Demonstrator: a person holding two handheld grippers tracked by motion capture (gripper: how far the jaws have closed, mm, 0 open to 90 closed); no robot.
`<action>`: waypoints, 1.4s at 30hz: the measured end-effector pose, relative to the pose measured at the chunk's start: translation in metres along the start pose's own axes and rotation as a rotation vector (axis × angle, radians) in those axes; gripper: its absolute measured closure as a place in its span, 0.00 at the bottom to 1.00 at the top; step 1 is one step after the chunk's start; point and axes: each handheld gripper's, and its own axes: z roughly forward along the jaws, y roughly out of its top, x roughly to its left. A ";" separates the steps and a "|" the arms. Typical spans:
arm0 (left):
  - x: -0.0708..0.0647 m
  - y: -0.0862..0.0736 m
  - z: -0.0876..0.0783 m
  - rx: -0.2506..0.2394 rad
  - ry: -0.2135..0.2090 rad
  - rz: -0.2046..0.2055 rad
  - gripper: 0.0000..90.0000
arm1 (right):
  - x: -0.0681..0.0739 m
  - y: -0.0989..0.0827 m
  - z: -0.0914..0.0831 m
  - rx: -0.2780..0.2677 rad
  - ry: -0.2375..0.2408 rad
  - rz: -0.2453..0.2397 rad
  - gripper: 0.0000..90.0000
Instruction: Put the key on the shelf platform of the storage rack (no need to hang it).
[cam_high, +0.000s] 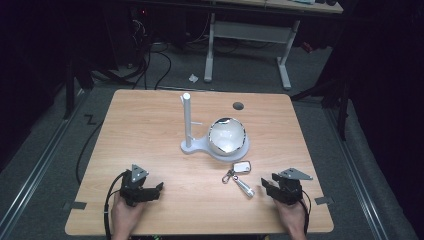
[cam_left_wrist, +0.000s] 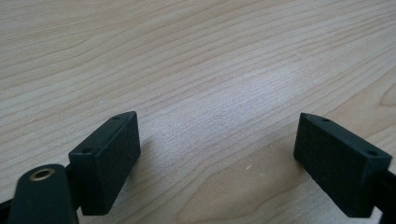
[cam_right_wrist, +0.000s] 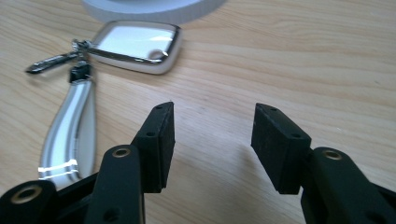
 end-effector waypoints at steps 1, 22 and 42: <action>0.000 0.000 0.000 0.000 0.000 0.000 0.17 | 0.003 0.002 -0.001 -0.004 0.010 -0.008 0.57; 0.000 0.000 0.000 -0.001 -0.001 -0.002 0.17 | 0.039 0.023 0.006 0.001 0.121 -0.102 0.63; 0.000 0.000 0.000 -0.001 -0.002 -0.003 0.17 | 0.063 0.042 0.029 0.069 0.163 -0.179 0.69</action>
